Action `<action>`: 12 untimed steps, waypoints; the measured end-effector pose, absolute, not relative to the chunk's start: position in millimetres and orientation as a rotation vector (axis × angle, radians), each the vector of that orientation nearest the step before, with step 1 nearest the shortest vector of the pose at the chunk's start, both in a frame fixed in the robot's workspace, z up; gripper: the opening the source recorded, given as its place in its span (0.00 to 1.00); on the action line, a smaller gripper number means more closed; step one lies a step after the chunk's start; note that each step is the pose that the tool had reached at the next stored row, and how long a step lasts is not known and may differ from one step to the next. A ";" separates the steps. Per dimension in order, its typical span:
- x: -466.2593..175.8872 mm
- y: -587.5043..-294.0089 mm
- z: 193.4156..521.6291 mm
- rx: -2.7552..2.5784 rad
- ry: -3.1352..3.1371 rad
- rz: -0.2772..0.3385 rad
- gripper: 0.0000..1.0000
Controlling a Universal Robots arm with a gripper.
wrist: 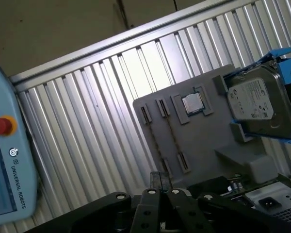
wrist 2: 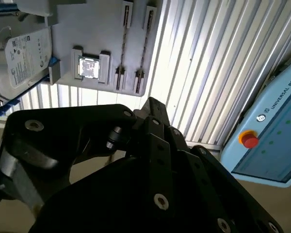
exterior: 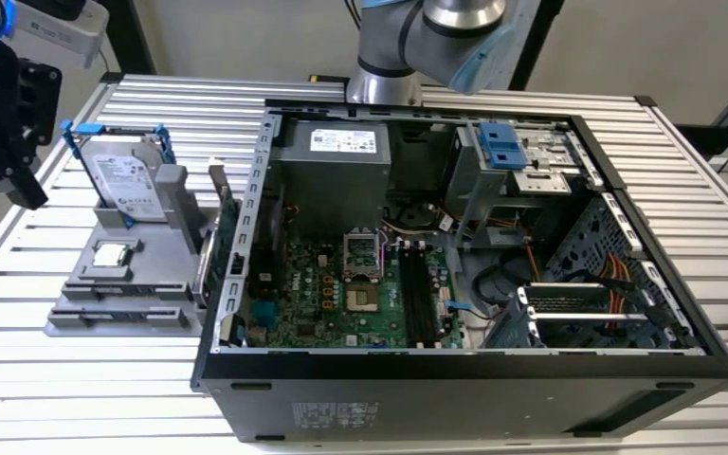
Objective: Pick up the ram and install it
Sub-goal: 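Pick up the ram and move it above insertion slot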
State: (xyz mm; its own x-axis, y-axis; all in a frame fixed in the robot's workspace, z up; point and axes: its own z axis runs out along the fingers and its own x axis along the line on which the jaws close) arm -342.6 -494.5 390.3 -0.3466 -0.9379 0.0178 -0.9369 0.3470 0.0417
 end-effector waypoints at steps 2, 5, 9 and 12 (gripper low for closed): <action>-342.6 -494.4 390.3 1.804 -2.524 -0.037 0.00; -342.6 -494.4 390.3 1.849 -2.491 -0.036 0.00; -342.6 -494.3 390.3 1.906 -2.448 -0.034 0.00; -342.6 -494.2 390.3 1.955 -2.410 -0.031 0.00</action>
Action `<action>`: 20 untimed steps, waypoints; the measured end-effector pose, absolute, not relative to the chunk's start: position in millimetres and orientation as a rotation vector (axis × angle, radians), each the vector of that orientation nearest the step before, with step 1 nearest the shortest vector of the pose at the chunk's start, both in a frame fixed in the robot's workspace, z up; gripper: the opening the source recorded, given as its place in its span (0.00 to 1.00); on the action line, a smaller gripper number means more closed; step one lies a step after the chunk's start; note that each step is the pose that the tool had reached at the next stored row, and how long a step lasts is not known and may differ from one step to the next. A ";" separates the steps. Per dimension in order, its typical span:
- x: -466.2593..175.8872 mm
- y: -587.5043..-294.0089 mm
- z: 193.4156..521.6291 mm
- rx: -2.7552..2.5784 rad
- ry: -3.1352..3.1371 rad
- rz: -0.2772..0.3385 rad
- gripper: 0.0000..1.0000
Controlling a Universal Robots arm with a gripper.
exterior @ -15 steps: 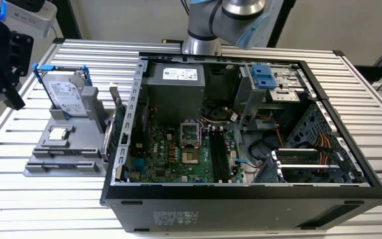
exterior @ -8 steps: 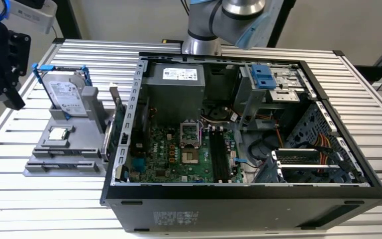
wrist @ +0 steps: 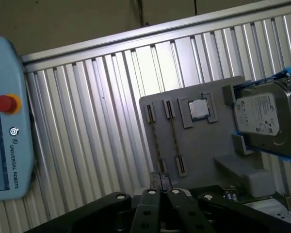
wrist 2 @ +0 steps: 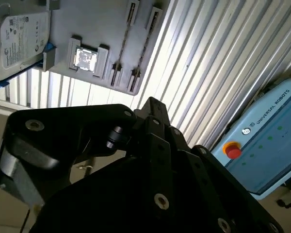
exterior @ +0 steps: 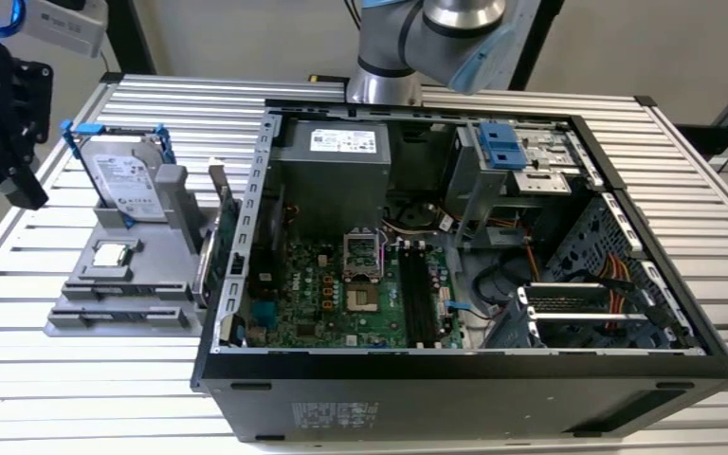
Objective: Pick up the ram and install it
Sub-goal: 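Pick up the ram and move it above insertion slot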
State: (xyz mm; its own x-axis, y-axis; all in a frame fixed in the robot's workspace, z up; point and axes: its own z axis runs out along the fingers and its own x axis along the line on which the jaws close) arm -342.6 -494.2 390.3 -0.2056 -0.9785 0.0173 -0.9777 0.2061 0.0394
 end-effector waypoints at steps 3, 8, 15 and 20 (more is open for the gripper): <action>-342.5 -494.2 390.2 2.006 -2.370 -0.026 0.00; -342.5 -494.1 390.2 2.089 -2.301 -0.020 0.00; -342.6 -494.0 390.3 2.205 -2.192 -0.016 0.00; -342.6 -493.6 390.3 2.276 -2.118 -0.013 0.00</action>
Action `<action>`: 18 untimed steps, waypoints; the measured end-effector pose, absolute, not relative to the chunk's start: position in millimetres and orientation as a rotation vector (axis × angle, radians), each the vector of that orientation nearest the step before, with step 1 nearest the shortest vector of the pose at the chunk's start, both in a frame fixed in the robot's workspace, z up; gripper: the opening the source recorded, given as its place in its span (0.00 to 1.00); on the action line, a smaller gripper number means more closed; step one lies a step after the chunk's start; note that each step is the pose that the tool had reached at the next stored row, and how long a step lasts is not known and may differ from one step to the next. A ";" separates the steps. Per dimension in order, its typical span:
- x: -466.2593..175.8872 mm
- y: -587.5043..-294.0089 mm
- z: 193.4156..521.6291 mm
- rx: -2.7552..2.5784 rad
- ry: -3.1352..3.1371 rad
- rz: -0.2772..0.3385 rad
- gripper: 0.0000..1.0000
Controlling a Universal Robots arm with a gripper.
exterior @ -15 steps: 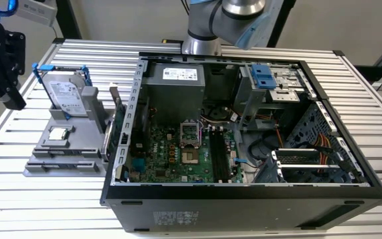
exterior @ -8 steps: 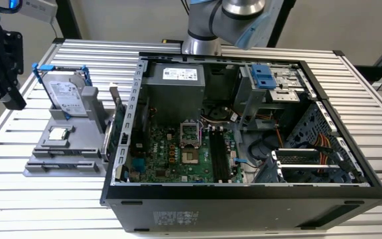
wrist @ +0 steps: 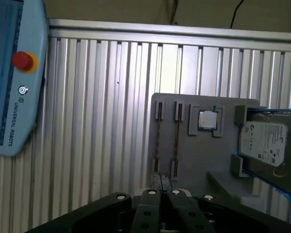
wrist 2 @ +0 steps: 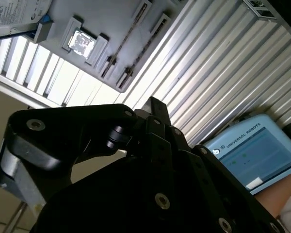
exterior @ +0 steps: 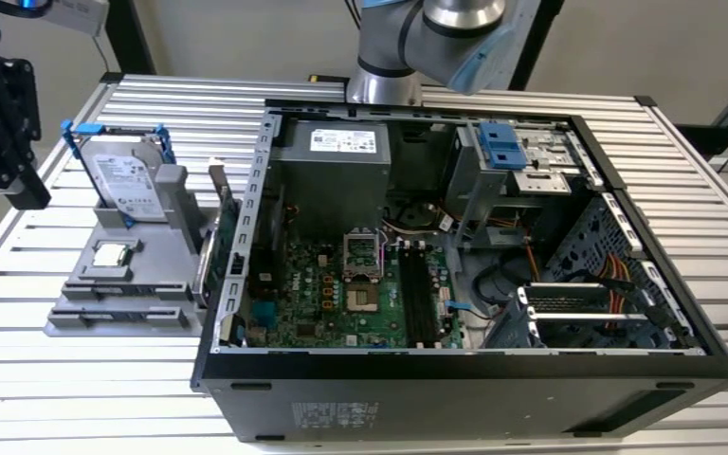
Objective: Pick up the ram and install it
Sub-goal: 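Pick up the ram and move it above insertion slot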
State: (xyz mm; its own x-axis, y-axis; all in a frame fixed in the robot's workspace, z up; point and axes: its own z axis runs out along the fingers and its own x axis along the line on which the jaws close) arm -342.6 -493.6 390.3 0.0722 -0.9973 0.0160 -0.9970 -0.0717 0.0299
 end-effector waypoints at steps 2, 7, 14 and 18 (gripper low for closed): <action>-342.6 -493.4 390.3 2.296 -2.096 -0.013 0.00; -342.6 -493.3 390.3 2.313 -2.080 -0.016 0.00; -342.6 -493.3 390.3 2.337 -2.100 -0.061 0.00; -342.6 -493.2 390.3 2.347 -2.109 -0.082 0.00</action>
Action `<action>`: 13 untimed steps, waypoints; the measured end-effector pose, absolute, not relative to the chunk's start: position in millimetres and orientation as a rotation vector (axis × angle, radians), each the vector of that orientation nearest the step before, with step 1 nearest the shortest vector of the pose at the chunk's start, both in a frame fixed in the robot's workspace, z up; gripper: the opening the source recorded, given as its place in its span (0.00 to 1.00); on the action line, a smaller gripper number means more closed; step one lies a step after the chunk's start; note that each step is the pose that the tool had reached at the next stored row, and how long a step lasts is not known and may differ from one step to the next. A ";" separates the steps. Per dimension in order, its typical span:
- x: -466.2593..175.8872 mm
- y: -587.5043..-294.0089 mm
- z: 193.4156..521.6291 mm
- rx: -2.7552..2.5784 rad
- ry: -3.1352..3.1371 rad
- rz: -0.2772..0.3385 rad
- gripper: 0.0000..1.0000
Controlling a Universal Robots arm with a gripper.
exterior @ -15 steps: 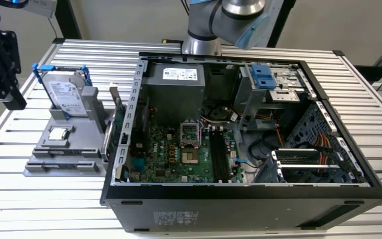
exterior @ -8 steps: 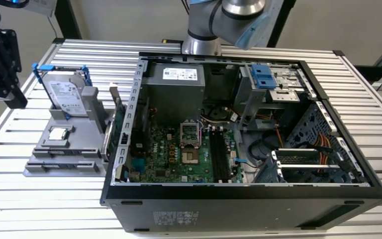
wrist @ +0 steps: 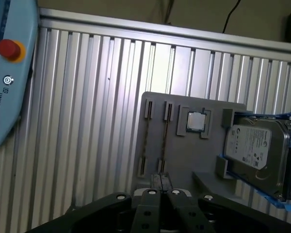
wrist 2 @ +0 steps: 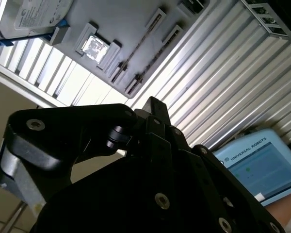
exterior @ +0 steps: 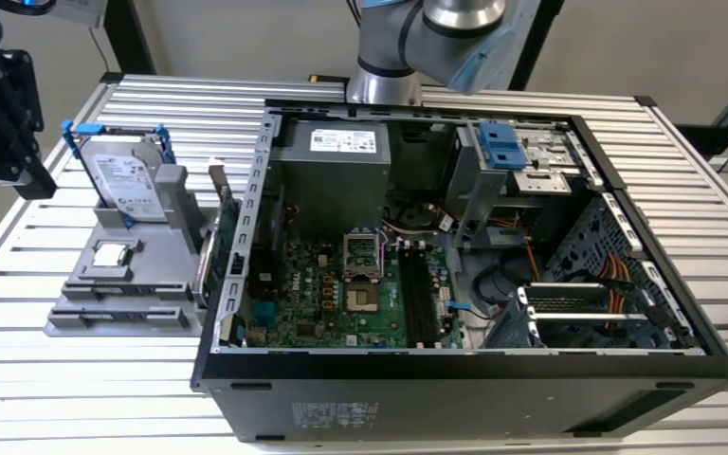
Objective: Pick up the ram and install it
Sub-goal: 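Pick up the ram and move it above insertion slot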
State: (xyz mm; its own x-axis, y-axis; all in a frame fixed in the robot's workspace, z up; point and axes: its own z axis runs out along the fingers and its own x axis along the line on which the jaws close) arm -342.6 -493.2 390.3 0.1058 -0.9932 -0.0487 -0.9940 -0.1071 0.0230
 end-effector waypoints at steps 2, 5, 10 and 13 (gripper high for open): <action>-342.6 -493.3 390.3 -2.323 2.091 0.081 0.00; -342.6 -493.3 390.3 -2.314 2.100 0.081 0.00; -342.6 -493.4 390.2 -2.287 2.128 0.080 0.00; -342.6 -493.4 390.2 -2.278 2.138 0.080 0.00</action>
State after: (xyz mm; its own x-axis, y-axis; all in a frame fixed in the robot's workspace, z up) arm -342.6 -493.4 390.2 0.0628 -0.9968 -0.0488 -0.9977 -0.0640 0.0230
